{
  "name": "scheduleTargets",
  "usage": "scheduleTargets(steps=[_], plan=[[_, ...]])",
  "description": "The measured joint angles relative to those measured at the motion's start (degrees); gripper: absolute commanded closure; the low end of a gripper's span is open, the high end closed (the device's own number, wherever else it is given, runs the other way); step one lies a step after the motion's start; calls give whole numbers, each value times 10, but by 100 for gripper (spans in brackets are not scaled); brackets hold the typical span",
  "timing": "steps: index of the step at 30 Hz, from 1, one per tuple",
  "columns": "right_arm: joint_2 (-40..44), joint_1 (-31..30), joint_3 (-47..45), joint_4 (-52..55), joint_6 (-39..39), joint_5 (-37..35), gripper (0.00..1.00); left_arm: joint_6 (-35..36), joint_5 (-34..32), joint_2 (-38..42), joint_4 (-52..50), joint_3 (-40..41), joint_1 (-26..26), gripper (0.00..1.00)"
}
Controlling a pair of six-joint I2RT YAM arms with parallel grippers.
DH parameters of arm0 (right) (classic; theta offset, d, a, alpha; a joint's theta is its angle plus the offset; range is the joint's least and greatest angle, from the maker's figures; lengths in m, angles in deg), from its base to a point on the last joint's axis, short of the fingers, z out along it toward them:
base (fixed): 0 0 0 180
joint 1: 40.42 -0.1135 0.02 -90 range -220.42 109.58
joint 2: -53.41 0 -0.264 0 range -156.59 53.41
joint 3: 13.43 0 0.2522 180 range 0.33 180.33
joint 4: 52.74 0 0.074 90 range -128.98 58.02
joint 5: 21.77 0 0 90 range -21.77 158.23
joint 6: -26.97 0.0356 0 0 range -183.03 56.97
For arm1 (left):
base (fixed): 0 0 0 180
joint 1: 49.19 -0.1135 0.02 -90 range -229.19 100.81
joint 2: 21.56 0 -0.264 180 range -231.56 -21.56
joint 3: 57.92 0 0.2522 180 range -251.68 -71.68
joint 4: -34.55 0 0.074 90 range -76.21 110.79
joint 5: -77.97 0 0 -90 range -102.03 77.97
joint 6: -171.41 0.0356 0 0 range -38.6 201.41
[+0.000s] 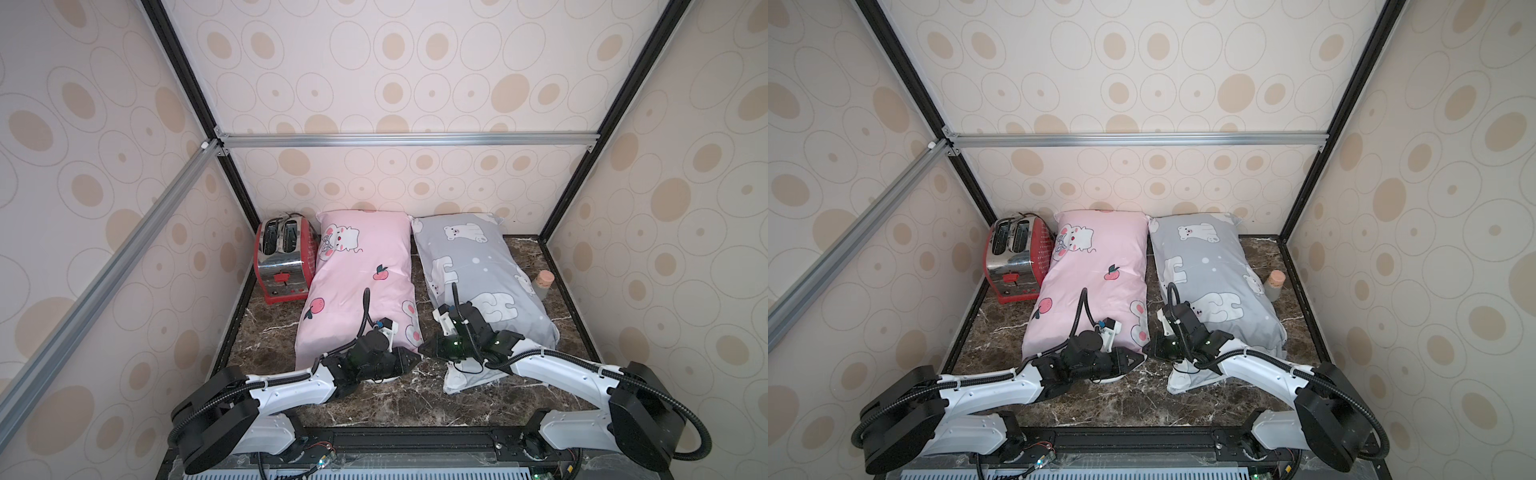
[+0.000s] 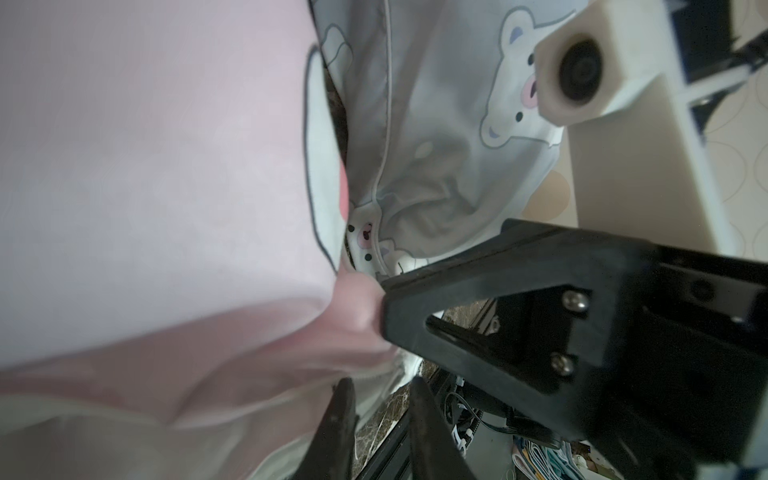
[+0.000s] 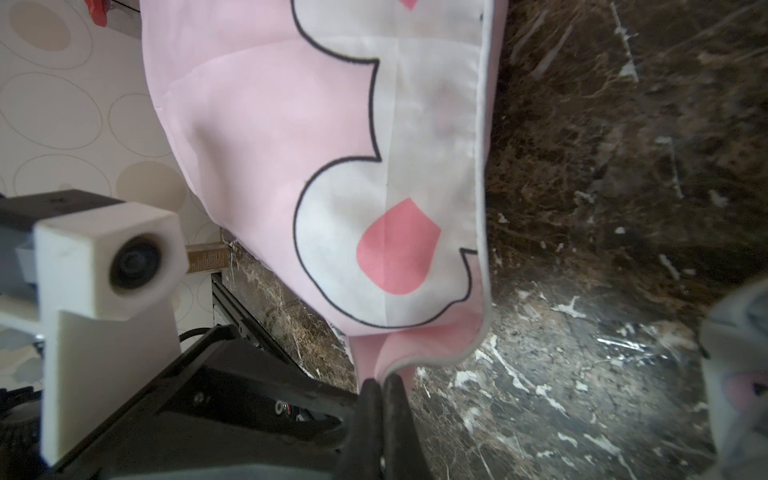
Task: Zip up pillowcases
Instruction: Zip the zipper on the pillowcase.
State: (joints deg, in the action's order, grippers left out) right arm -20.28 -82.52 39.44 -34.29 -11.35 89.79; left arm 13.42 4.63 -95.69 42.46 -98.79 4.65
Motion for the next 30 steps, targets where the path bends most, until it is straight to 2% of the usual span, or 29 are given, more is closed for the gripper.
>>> scheduleTargets(steps=[16,25,30], plan=[[0,-1,0,-4,3,5,100,1,-5,1,1,-2,0,86],[0,-3,-4,-8,3,4,100,4,-8,1,-7,-5,3,100],[2,-3,-5,-2,2,3,100,4,-20,7,-23,-6,3,100]])
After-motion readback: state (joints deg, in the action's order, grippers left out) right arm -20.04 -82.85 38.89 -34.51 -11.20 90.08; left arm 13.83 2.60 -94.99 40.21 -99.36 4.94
